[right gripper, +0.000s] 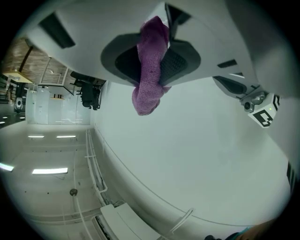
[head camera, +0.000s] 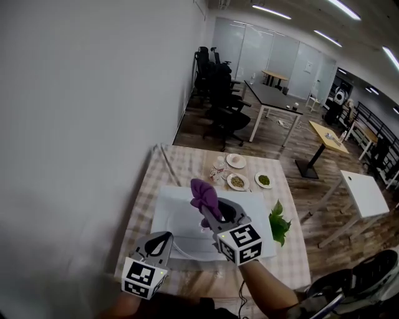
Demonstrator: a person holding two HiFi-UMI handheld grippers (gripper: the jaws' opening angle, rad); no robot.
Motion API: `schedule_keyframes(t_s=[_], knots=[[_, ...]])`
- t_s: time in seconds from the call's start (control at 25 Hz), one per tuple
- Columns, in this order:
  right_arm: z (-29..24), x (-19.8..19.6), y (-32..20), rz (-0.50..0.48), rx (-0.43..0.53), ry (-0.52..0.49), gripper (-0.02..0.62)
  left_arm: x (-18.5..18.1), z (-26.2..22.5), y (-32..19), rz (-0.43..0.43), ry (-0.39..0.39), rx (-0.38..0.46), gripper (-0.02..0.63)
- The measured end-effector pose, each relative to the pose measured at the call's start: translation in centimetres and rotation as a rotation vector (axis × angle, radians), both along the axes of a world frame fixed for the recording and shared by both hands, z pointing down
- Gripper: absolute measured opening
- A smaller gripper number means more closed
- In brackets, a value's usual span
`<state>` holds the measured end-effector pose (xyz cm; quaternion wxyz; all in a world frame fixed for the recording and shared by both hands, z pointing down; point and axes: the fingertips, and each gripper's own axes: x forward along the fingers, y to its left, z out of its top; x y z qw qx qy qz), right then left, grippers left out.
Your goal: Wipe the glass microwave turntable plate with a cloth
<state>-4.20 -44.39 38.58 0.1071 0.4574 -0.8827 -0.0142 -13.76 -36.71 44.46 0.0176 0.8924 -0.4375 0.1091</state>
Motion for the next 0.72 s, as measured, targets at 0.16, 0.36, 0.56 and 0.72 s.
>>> schedule_keyframes(t_s=[0.16, 0.36, 0.56, 0.72], knots=[[0.4, -0.2, -1.2, -0.056, -0.03, 0.048, 0.107, 1.5, 0.4, 1.0, 0.078, -0.091, 0.007, 0.02], [2.0, -0.1, -3.0, -0.091, -0.068, 0.105, 0.107, 3.0, 1.7, 1.7, 0.158, -0.081, -0.054, 0.131], [4.5, -0.5, -5.0, -0.131, -0.103, 0.159, 0.107, 4.8, 3.5, 2.8, 0.276, -0.267, -0.008, 0.167], [6.3, -1.2, -5.8, -0.162, -0.142, 0.207, 0.107, 6.4, 4.7, 4.8, 0.414, -0.373, 0.019, 0.172]])
